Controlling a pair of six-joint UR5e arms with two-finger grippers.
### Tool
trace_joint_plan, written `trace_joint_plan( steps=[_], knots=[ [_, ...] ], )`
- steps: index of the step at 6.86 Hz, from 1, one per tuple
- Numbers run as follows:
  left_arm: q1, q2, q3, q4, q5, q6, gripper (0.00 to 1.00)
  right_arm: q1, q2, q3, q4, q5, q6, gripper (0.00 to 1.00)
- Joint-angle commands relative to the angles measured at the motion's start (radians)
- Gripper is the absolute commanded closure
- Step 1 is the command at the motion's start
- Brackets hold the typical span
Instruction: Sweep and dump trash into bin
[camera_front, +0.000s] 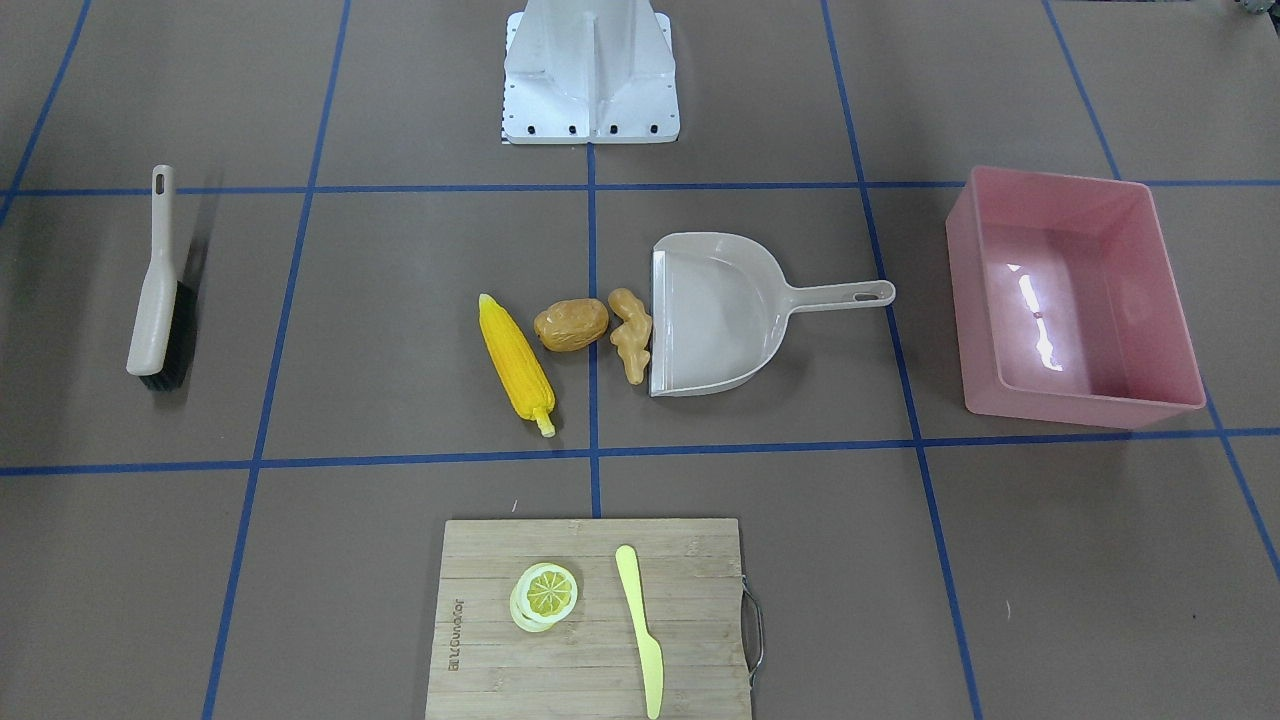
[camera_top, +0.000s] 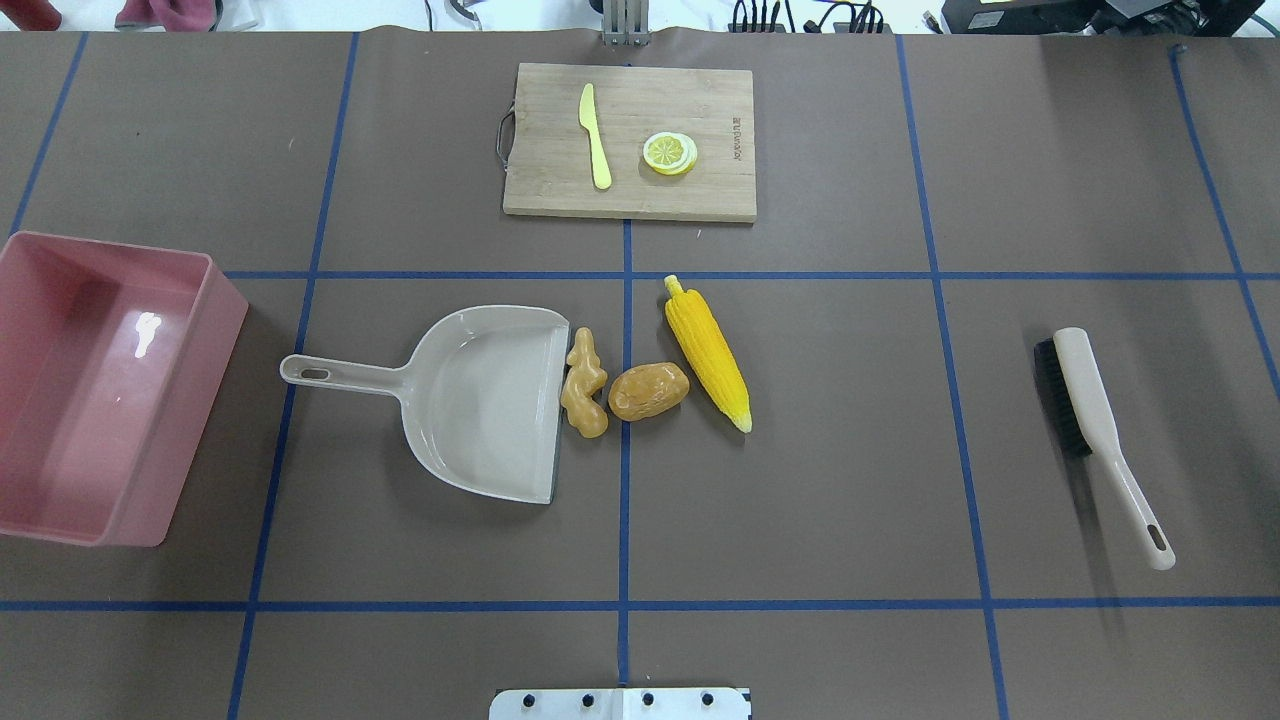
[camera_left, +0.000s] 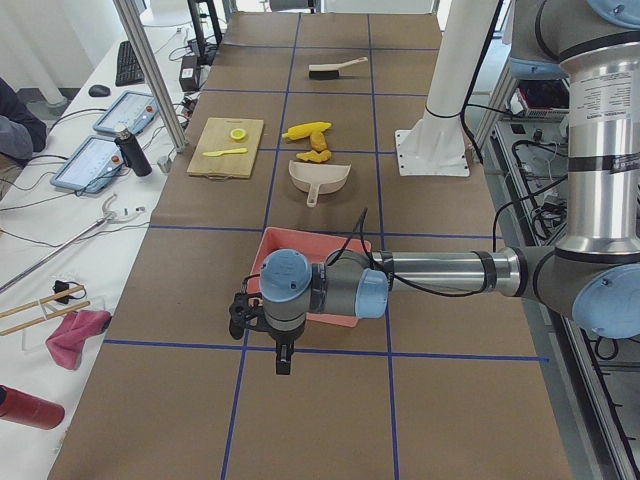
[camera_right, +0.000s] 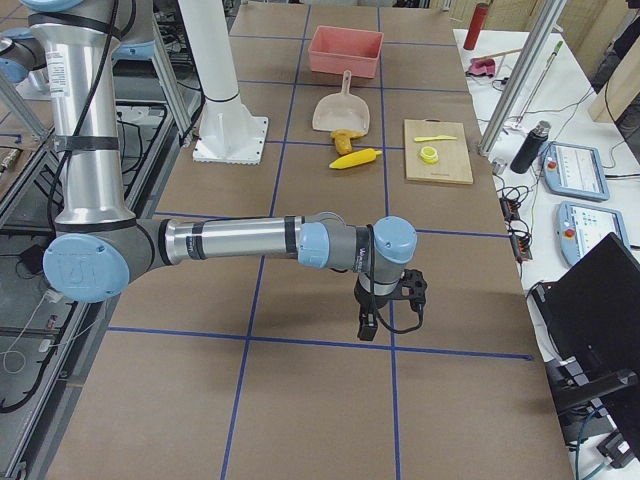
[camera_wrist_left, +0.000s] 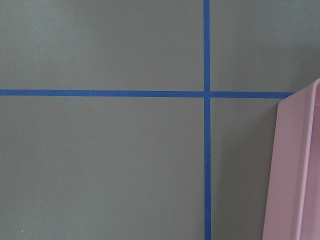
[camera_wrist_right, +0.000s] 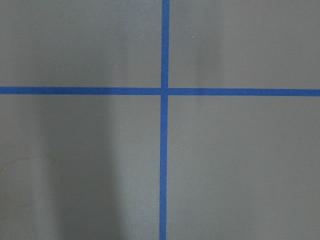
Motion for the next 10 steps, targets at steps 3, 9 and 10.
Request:
trace_joint_plan(
  steps=[3,9,10],
  knots=[
    [-0.004,0.015,-0.026,-0.003,0.004,0.001,0.01,0.0,-0.009,0.026,0.0,-0.001,-0.001,0.0],
    [-0.013,0.021,-0.035,-0.003,0.003,0.0,0.01,0.0,-0.009,0.021,0.001,0.001,-0.001,0.0],
    [-0.019,0.021,-0.04,-0.003,0.003,0.0,0.01,0.0,-0.008,0.021,0.001,-0.001,-0.001,0.0]
  ],
)
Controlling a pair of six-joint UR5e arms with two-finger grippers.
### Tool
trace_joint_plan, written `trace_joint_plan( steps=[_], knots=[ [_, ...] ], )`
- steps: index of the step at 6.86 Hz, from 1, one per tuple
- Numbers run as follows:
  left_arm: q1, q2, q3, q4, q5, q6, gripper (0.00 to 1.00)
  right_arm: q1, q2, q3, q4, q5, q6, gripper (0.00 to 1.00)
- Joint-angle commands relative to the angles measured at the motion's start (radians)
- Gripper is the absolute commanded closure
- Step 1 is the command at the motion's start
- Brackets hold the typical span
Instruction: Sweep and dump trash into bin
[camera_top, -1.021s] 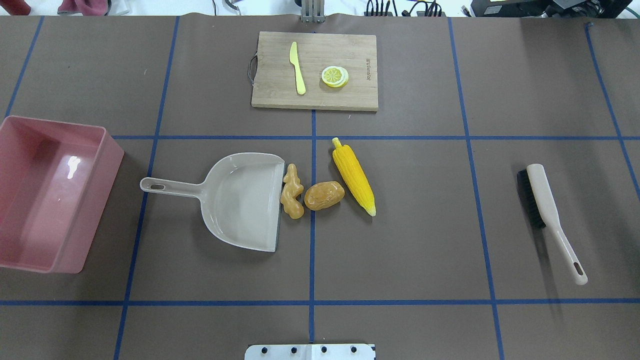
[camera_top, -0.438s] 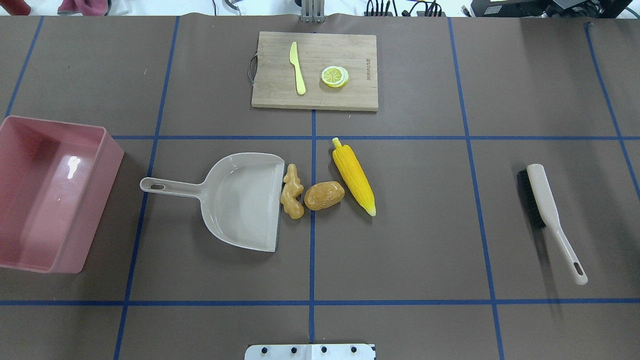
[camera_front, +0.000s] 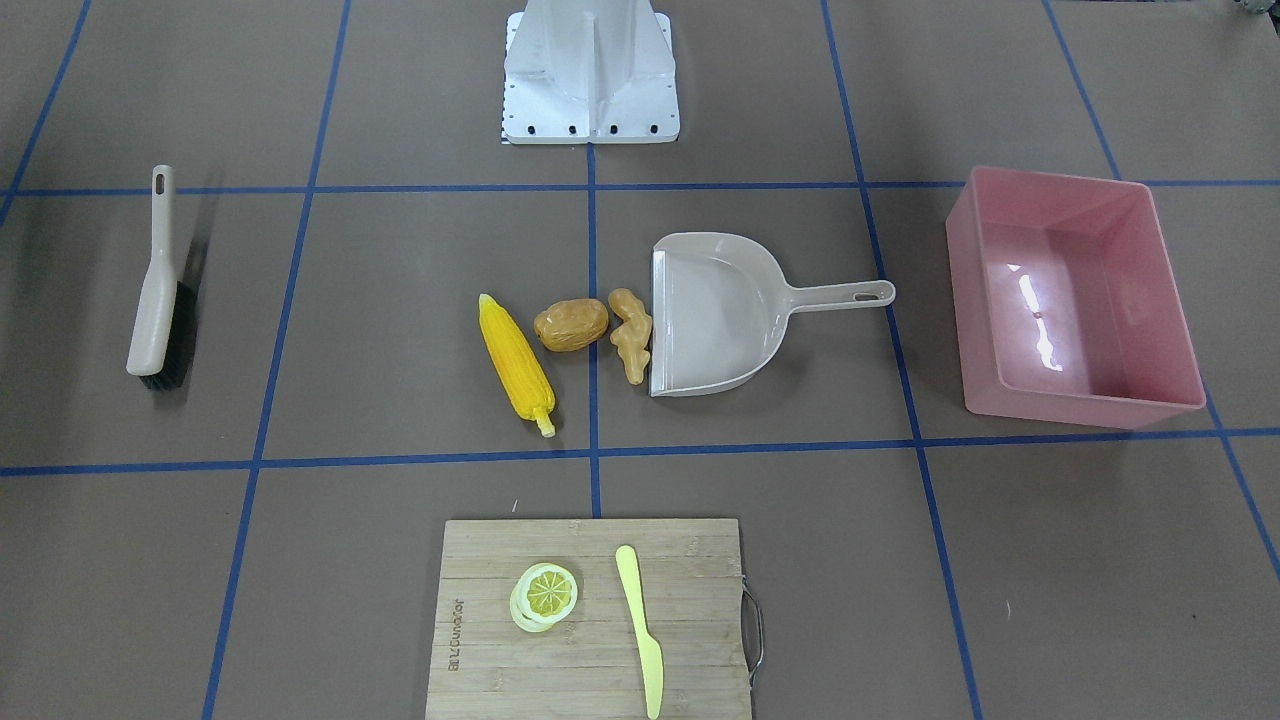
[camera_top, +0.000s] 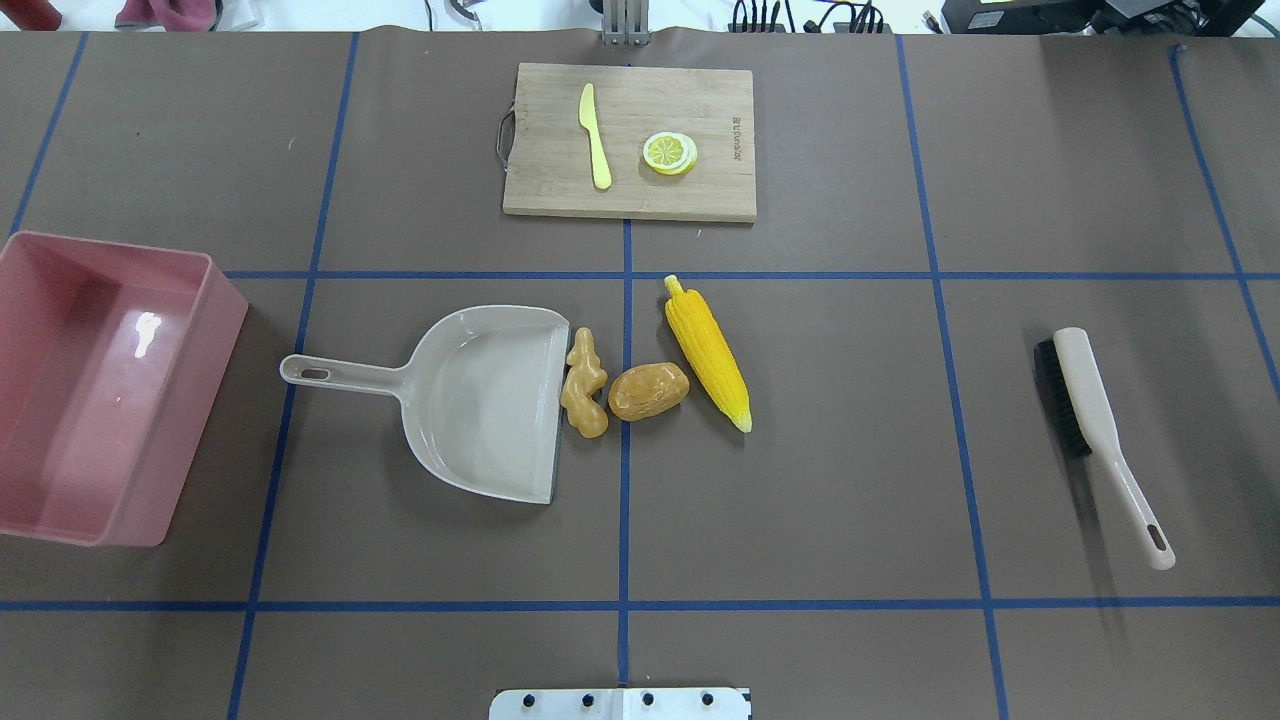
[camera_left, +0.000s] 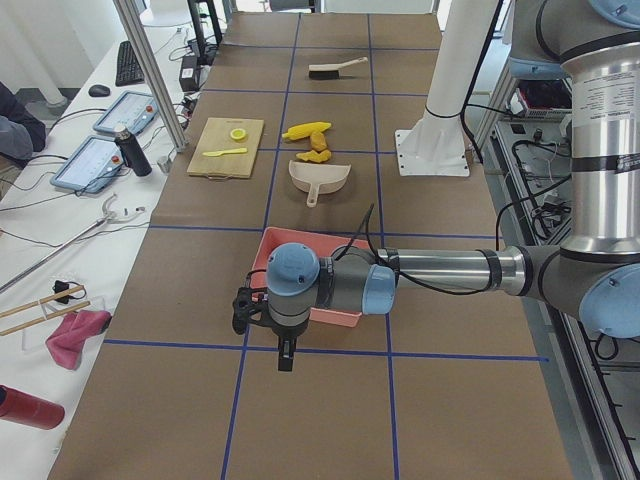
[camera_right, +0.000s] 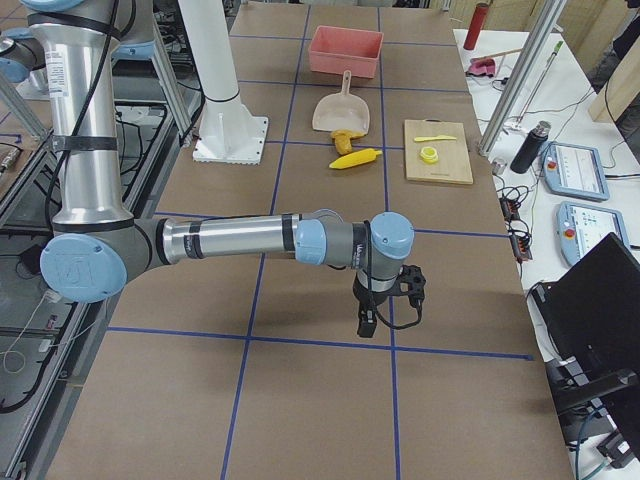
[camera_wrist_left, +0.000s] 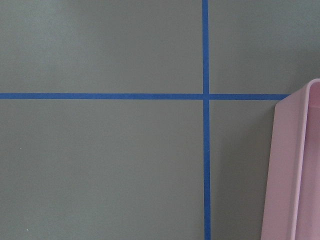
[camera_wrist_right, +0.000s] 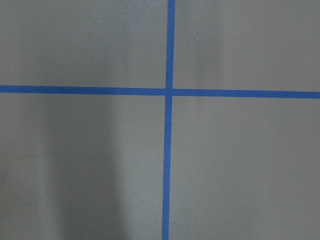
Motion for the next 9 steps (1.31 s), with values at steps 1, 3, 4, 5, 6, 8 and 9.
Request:
trace_joint_plan(
  steps=[1,3,4,5,6,8,9],
  knots=[
    [-0.006,-0.001,-0.004,0.0,0.0,-0.002,0.02,0.0,0.001,0.004,0.0,0.0,0.0,0.0],
    [0.002,-0.033,0.005,-0.002,-0.002,-0.002,0.01,-0.005,0.007,0.007,-0.002,0.003,0.002,0.0],
    [0.002,-0.041,-0.001,0.0,0.0,-0.005,0.01,-0.005,0.007,0.006,0.0,0.002,0.002,0.0],
    [0.009,-0.083,0.025,0.008,0.004,-0.003,0.01,-0.005,0.01,0.001,0.0,-0.001,0.0,0.0],
    [0.009,-0.097,0.03,0.009,0.005,-0.005,0.01,-0.005,0.012,0.003,0.0,-0.004,-0.002,0.0],
    [0.017,-0.147,0.048,0.02,0.0,-0.005,0.01,-0.009,0.02,0.001,0.002,-0.003,-0.002,0.0],
    [0.017,-0.142,0.054,0.02,-0.002,-0.006,0.01,-0.015,0.023,0.001,0.0,-0.006,-0.014,0.0]
  ],
)
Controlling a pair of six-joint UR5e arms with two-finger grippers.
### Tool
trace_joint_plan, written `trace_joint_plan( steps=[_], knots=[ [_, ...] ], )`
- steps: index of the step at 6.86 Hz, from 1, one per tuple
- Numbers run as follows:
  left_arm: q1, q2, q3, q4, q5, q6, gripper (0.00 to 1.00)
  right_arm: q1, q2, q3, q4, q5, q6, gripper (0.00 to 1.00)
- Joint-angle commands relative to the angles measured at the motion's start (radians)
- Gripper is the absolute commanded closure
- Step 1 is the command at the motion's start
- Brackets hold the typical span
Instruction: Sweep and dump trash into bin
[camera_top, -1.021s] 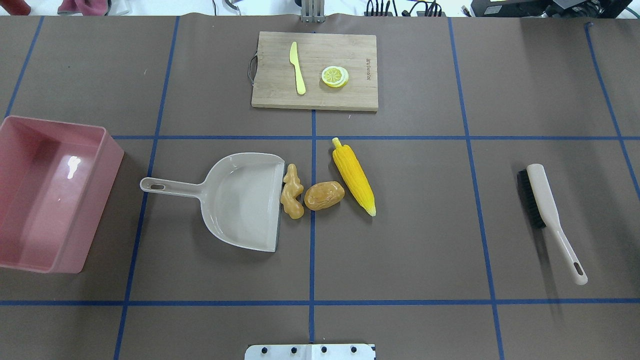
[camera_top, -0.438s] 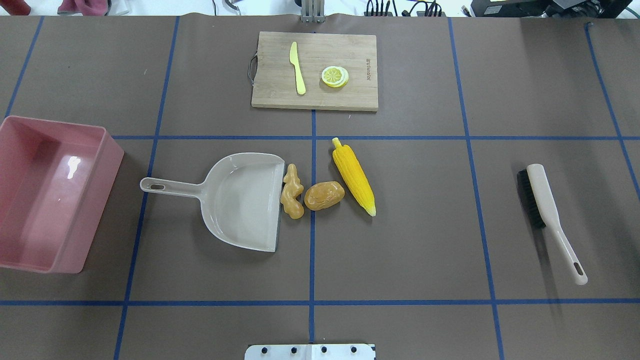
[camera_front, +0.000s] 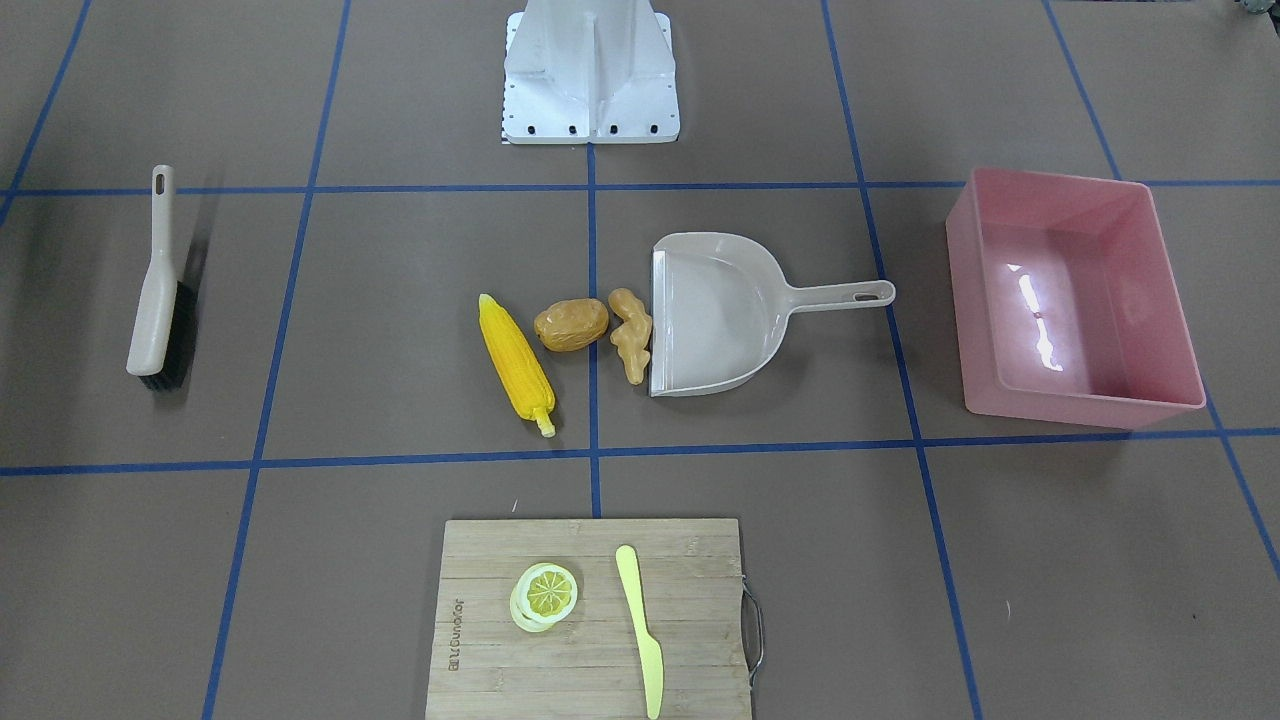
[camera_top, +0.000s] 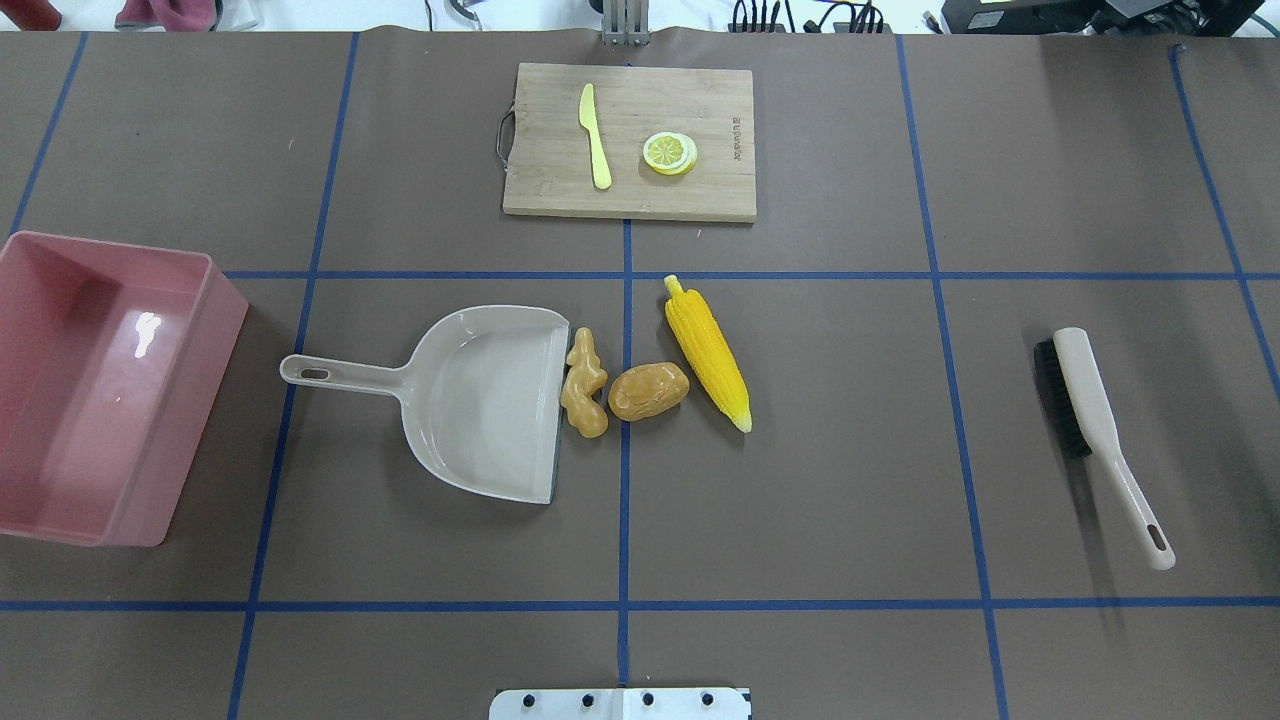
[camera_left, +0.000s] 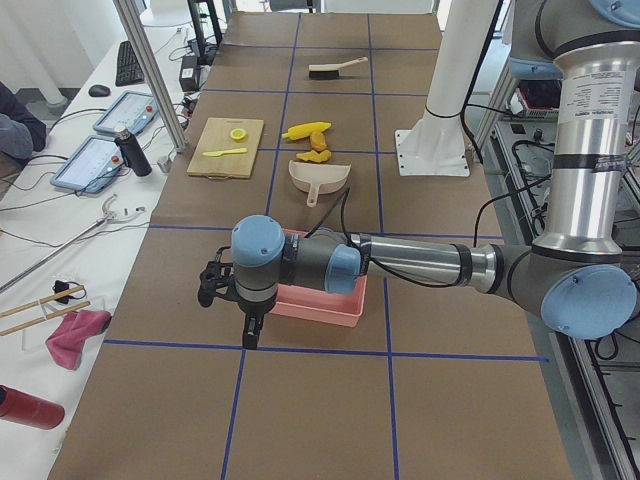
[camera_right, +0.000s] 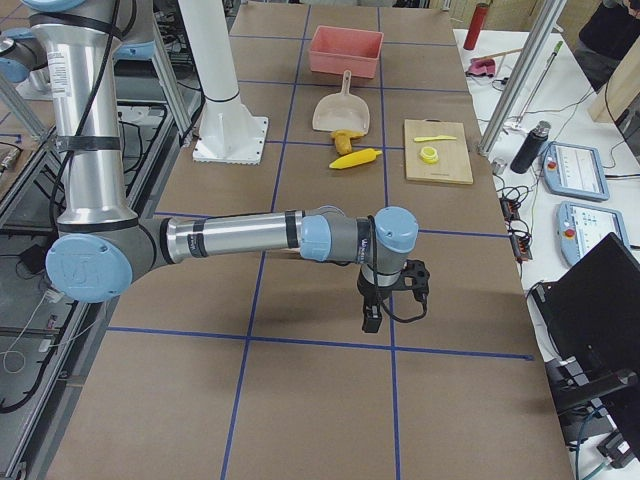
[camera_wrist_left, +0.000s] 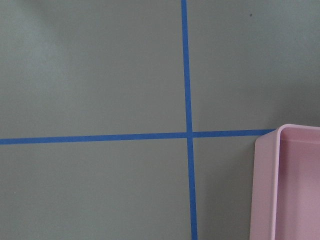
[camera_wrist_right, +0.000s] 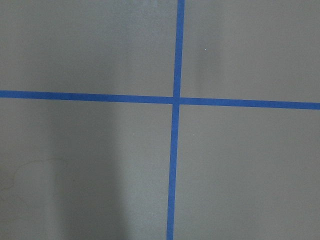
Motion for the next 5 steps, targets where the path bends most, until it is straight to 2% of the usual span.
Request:
trace_joint_plan(
  steps=[1,3,5],
  knots=[
    [0.001,0.013,0.016,0.003,0.0,-0.001,0.01,-0.005,0.004,0.003,-0.002,0.007,-0.01,0.0],
    [0.001,0.021,0.009,0.0,0.002,0.0,0.01,-0.02,0.034,0.019,-0.001,0.004,0.015,0.0],
    [-0.004,0.042,-0.072,0.0,0.002,0.0,0.01,-0.092,0.045,0.05,0.001,0.016,0.186,0.0]
  ],
)
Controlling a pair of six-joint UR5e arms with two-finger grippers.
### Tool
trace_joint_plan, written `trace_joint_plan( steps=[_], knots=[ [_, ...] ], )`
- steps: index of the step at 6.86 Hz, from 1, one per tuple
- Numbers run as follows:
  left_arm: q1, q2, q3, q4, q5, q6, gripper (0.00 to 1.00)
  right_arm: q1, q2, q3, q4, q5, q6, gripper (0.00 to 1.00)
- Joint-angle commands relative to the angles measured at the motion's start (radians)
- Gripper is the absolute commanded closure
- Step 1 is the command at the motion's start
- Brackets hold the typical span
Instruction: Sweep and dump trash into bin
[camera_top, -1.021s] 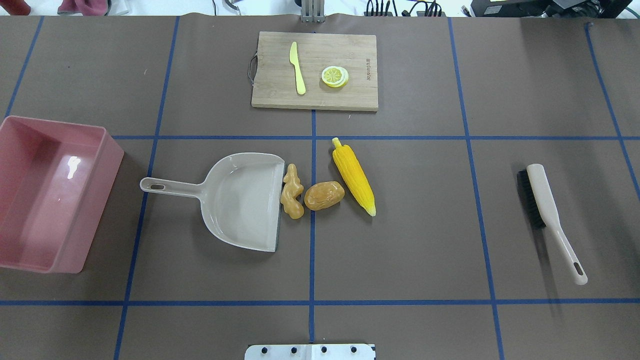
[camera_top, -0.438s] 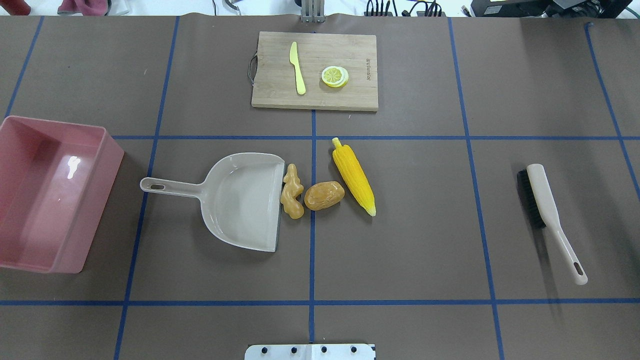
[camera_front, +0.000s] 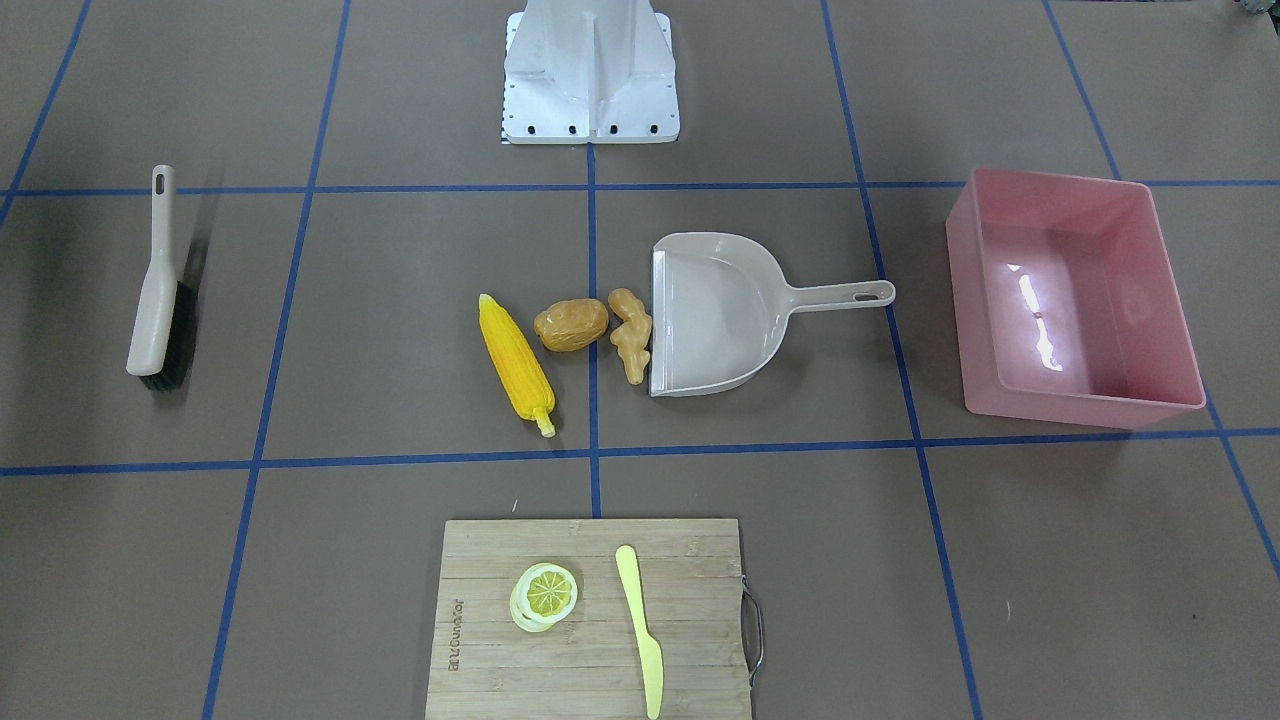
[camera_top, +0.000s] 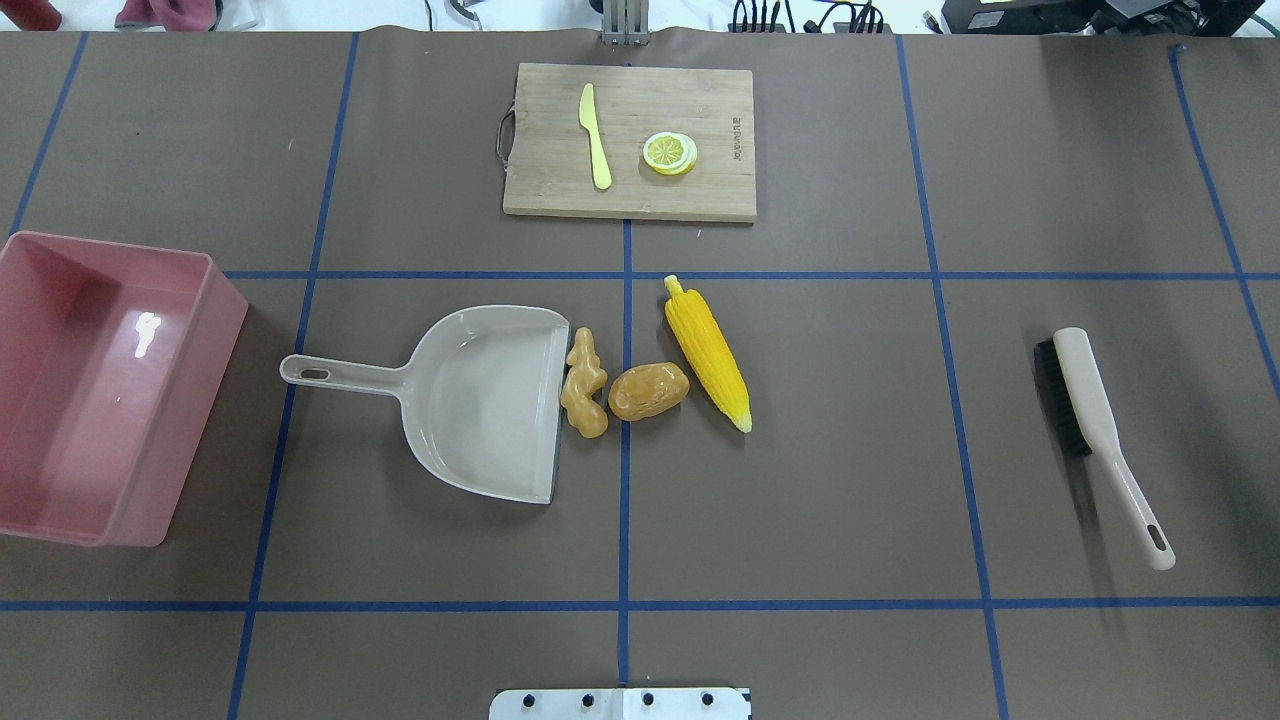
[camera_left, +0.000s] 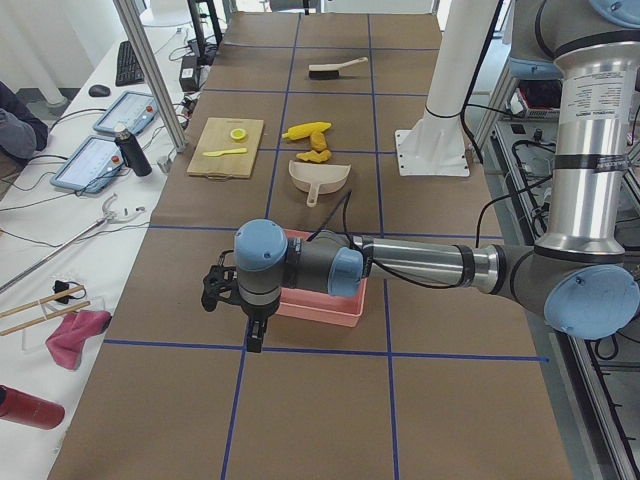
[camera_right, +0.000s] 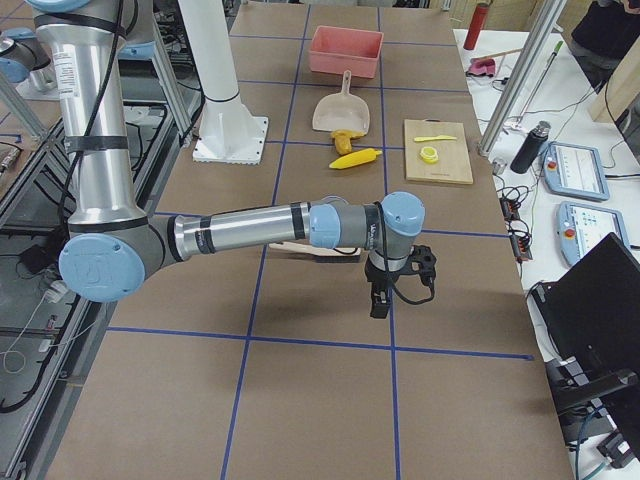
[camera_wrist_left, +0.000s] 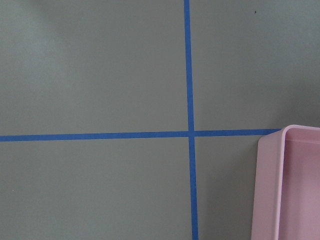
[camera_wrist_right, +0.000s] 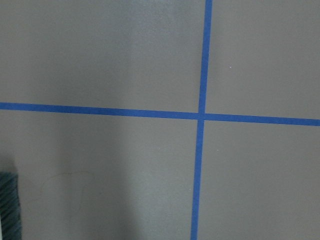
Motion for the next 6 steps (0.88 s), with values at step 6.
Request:
trace_joint_plan(
  steps=[6],
  knots=[
    [0.171,0.046,-0.215,-0.135,-0.015,0.015,0.01,-0.39,-0.062,0.288,0.052,-0.035,0.4,0.0]
  ],
)
